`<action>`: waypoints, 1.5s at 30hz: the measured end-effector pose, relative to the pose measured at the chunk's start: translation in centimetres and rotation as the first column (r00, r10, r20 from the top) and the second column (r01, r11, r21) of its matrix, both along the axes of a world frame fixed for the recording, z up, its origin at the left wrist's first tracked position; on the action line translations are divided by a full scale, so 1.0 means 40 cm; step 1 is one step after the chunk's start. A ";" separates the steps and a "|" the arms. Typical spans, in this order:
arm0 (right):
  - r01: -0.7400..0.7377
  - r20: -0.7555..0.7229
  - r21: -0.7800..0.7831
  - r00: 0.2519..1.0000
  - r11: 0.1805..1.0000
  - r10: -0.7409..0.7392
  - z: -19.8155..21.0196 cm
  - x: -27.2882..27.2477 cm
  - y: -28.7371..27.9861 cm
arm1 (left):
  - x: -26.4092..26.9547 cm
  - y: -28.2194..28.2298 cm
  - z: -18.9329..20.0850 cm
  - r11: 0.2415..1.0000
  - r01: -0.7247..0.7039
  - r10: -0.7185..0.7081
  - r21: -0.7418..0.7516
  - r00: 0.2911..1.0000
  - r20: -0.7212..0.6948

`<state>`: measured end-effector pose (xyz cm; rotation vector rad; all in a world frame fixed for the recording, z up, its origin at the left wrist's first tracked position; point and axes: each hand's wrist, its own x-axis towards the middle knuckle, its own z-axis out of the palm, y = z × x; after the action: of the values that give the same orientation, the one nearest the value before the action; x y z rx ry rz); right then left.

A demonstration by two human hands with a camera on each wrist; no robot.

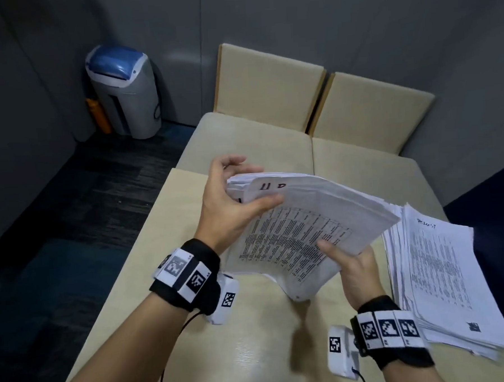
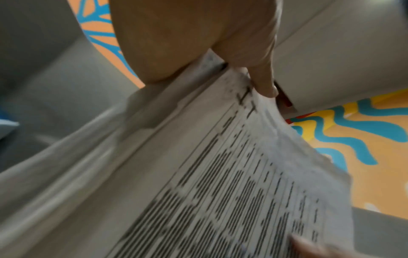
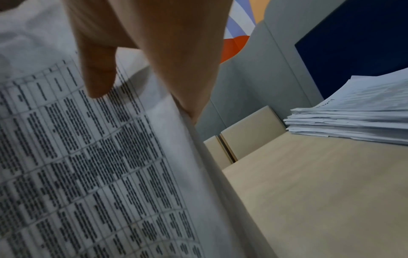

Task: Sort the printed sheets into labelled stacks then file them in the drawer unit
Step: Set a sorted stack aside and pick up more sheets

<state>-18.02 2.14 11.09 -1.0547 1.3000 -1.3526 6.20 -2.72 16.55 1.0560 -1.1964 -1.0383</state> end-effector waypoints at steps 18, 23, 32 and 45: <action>-0.100 -0.133 0.157 0.984 0.982 0.122 -0.028 0.001 -0.050 | 0.032 -0.035 -0.181 0.945 0.217 -0.193 0.246 0.974 -0.117; -0.157 -0.270 0.469 0.912 0.869 0.310 -0.128 0.015 -0.043 | 0.018 -0.034 -0.295 0.899 0.273 -0.346 0.341 0.922 0.172; -0.091 -0.182 0.479 0.963 0.873 0.201 -0.150 -0.135 0.090 | -0.018 0.015 -0.236 0.849 0.350 -0.289 0.397 0.935 -0.205; 0.233 -0.465 0.340 0.884 0.911 -0.052 -0.093 -0.520 0.275 | -0.518 0.155 -0.247 0.784 0.393 -0.366 0.481 0.918 -0.153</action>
<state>-38.83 13.12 7.37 -1.0331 1.9354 -0.9161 -14.53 3.46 6.65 1.1973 -1.1468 -1.7600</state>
